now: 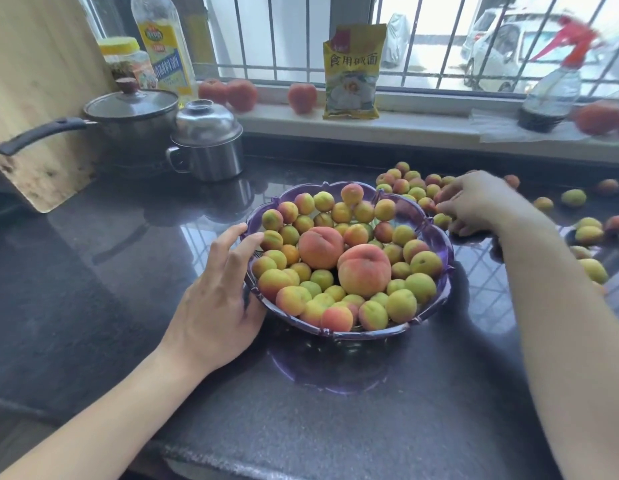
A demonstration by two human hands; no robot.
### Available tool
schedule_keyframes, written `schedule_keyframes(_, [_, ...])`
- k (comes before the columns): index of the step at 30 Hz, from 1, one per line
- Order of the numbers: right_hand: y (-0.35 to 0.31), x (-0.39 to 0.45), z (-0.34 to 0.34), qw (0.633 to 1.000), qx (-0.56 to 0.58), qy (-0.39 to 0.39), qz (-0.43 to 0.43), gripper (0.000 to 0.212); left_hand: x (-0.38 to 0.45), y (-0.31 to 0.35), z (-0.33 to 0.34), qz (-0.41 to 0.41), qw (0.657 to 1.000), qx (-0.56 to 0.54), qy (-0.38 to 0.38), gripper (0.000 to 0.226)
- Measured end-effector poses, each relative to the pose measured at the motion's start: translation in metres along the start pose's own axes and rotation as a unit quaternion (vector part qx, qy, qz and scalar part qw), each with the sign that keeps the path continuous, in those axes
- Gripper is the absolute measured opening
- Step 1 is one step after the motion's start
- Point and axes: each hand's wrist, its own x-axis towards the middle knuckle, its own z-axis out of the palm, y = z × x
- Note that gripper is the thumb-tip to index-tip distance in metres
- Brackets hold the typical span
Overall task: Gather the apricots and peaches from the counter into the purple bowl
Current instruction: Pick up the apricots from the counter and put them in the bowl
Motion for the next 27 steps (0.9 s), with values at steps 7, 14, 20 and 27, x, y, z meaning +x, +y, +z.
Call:
schedule_keyframes(7, [-0.006,0.003,0.037,0.986,-0.149,0.079,0.002,0.003,0.001,-0.002,0.0,0.0,1.0,0.006,-0.002,0.066])
schedule_keyframes(14, [-0.017,-0.009,0.017,0.994,-0.105,0.037,0.001,0.009,0.001,-0.001,0.001,0.002,1.0,0.002,0.01,0.072])
schedule_keyframes(20, [-0.044,-0.059,-0.049,0.977,0.169,0.015,-0.127,0.021,0.001,0.0,-0.002,0.003,1.0,0.011,-0.005,0.065])
schedule_keyframes(27, [-0.082,-0.084,-0.029,0.956,-0.106,-0.137,-0.238,0.029,0.0,0.0,0.0,0.002,1.0,0.005,0.014,0.072])
